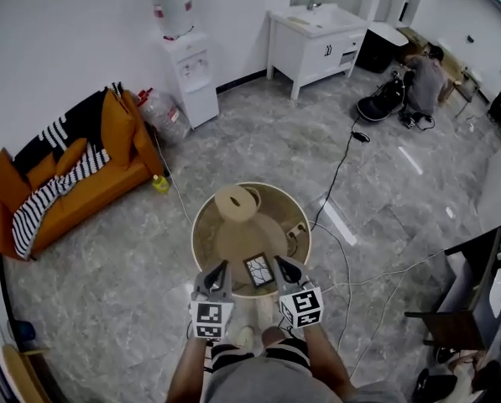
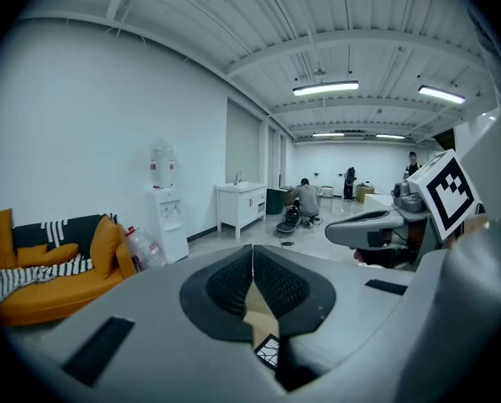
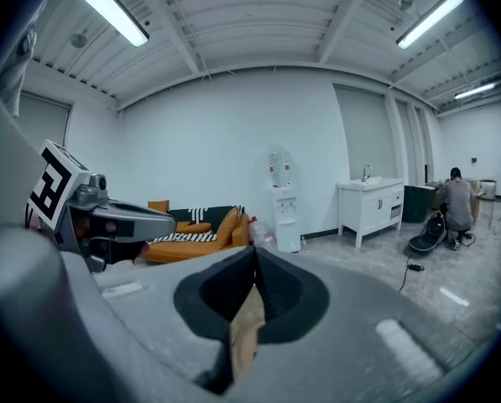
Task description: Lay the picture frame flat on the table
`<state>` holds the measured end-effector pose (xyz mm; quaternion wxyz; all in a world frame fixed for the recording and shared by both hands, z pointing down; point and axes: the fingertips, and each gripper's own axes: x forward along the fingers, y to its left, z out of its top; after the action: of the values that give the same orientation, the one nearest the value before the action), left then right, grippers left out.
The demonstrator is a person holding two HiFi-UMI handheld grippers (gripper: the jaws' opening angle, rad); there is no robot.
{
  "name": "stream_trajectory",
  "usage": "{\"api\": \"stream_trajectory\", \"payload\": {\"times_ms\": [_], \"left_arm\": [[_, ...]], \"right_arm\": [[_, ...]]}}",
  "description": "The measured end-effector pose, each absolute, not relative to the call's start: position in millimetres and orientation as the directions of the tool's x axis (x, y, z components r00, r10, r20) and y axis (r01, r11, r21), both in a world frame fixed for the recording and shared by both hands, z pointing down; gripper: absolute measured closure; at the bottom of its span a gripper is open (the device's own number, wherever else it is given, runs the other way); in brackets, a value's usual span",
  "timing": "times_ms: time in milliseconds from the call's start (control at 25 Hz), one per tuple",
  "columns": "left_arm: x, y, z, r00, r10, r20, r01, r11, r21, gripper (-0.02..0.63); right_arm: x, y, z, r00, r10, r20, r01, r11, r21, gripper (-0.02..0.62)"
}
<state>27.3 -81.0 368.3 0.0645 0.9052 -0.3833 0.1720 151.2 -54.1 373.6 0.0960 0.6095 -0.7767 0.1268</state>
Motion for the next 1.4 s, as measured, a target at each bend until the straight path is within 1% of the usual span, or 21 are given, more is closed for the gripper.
{"api": "stream_trajectory", "payload": {"times_ms": [360,720,1400], "left_arm": [[-11.3,-12.7,316.9,0.670,-0.677,0.305,-0.696,-0.715,-0.060,0.584],[-38.7,34.7,297.9,0.712,-0.645,0.277,-0.651,-0.755,-0.084,0.584],[-55.7,60.7,288.8,0.742,-0.621,0.252,-0.619,-0.779,-0.097,0.584]], "right_arm": [[113.7,27.4,317.6,-0.196,-0.956,0.219,-0.981,0.187,-0.059,0.594],[85.8,85.0,304.9,-0.118,-0.973,0.198,-0.993,0.114,-0.031,0.595],[65.3,107.3,286.8,-0.074,-0.985,0.159,-0.997,0.073,-0.010,0.597]]}}
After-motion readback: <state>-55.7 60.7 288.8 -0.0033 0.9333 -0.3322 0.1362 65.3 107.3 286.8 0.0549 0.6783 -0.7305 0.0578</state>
